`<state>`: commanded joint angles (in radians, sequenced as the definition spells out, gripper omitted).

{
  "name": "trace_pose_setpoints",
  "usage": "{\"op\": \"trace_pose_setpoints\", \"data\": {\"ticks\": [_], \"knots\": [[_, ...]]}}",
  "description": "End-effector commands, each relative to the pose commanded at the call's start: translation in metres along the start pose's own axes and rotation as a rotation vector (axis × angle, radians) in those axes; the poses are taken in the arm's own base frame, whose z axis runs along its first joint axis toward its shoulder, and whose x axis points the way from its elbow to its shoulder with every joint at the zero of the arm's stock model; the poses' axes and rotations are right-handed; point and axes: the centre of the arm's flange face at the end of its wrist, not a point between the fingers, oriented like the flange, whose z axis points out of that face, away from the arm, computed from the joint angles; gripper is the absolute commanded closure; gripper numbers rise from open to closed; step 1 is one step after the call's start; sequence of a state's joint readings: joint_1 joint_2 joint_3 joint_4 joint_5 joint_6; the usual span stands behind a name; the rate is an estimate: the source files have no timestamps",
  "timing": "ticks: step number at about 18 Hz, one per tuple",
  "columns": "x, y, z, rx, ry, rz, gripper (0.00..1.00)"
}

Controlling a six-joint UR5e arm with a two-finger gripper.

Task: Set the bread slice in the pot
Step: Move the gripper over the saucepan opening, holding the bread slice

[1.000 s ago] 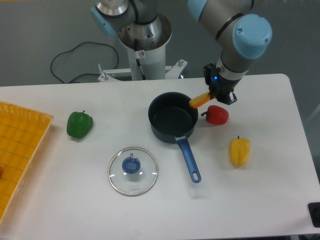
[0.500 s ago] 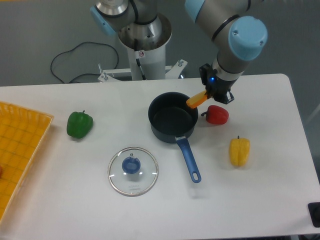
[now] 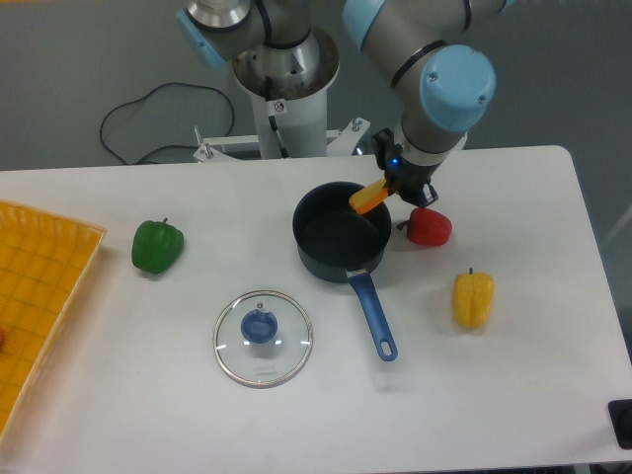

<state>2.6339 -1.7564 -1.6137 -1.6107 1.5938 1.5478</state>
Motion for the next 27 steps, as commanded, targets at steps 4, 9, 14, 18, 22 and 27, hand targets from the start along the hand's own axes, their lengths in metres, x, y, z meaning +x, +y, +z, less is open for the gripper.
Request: {"op": "trace_pose_setpoints", "data": {"ticks": [4, 9, 14, 18, 22, 27], "knots": [[0.004, -0.022, 0.009, -0.014, 0.015, -0.020, 0.90], [0.010, -0.025, 0.024, -0.052, 0.043, -0.014, 0.90], [0.014, -0.028, 0.032, -0.065, 0.060, -0.009, 0.90], [0.015, -0.028, 0.029, -0.066, 0.072, -0.012, 0.90], [0.018, -0.027, 0.021, -0.068, 0.090, -0.011, 0.90], [0.017, -0.026, 0.012, -0.061, 0.086, -0.011, 0.90]]}}
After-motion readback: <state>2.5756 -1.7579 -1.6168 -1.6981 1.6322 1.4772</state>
